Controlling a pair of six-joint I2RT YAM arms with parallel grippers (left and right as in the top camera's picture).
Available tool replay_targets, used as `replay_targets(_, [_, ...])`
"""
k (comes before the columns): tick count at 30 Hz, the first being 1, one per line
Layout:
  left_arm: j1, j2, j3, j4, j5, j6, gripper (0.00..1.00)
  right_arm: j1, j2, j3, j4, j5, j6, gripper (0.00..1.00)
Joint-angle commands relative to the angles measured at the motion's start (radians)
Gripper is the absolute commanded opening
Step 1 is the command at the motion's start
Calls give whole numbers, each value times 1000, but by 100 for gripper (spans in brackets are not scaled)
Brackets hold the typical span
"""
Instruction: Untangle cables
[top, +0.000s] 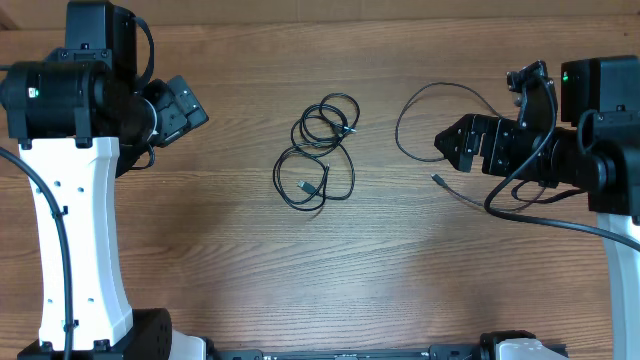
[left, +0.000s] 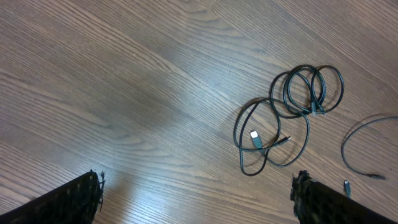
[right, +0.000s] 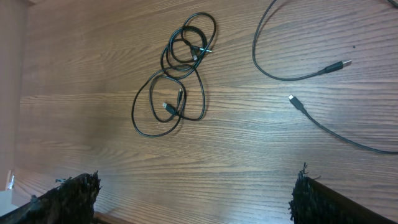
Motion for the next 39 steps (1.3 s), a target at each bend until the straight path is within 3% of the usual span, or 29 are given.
replay_targets(1, [2, 8, -6, -2, 1, 20, 100, 4, -2, -5, 6, 7, -5, 100])
replay_targets(39, [2, 8, -6, -2, 0, 20, 99, 4, -2, -5, 24, 10, -5, 100])
